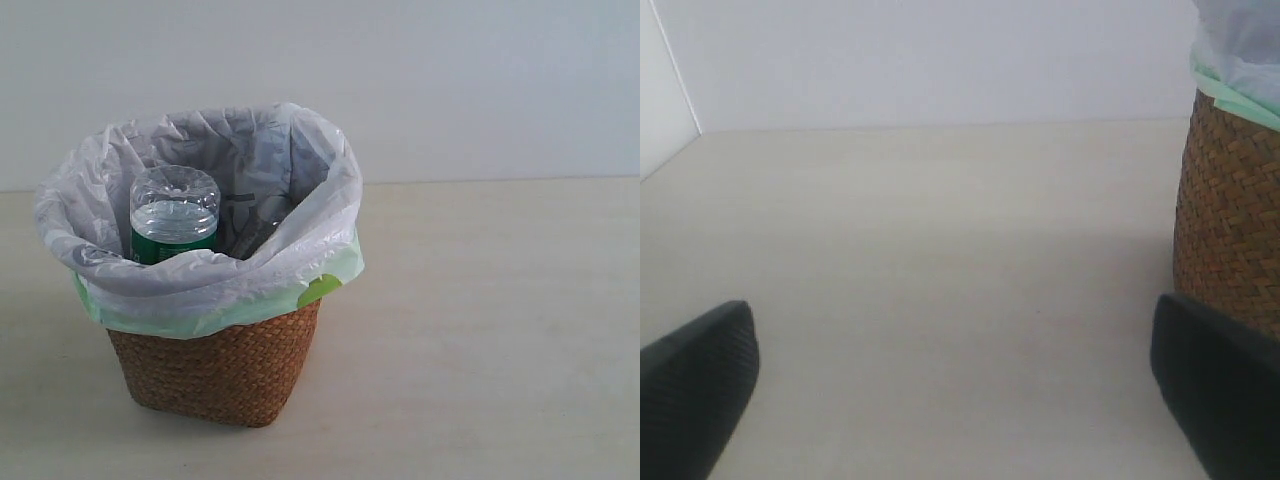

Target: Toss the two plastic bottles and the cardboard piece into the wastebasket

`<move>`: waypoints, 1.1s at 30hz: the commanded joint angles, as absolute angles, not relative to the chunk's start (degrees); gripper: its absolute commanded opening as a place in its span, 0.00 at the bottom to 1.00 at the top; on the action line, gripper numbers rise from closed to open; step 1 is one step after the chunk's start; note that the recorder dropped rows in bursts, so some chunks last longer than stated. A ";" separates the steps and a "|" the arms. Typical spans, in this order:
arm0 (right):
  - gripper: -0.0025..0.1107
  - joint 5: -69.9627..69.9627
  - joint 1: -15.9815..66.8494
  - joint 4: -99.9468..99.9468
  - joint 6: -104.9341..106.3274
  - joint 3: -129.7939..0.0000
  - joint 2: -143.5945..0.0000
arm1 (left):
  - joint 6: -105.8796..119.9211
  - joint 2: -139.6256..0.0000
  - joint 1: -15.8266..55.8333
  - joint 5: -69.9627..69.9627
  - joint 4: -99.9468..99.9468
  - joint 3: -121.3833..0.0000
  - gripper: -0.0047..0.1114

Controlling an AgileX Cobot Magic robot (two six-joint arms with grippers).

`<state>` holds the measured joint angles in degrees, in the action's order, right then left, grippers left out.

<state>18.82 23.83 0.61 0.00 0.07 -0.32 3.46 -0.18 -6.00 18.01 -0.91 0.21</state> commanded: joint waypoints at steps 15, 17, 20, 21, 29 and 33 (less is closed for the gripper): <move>0.02 18.67 5.52 0.74 2.96 0.00 0.00 | 2.96 0.00 -6.14 17.58 -1.02 0.00 0.97; 0.02 18.67 5.66 0.74 3.06 0.00 0.00 | 2.96 0.00 -6.14 17.58 -1.02 0.00 0.97; 0.02 18.96 5.65 0.74 3.06 0.00 0.00 | 2.96 0.00 -6.14 17.58 -1.02 0.00 0.97; 0.02 19.15 5.65 0.74 2.72 0.00 0.00 | 2.96 0.00 -6.14 17.58 -1.02 0.00 0.97; 0.02 19.16 5.65 0.60 -2.17 0.00 0.00 | 2.96 0.00 -6.14 17.58 -1.02 0.00 0.97; 0.02 19.16 5.65 0.60 -2.42 0.00 0.00 | 2.96 0.00 -6.14 17.58 -1.02 0.00 0.97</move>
<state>19.26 5.86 0.61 -2.08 0.07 -0.32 3.46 -0.18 -6.00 18.01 -0.91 0.21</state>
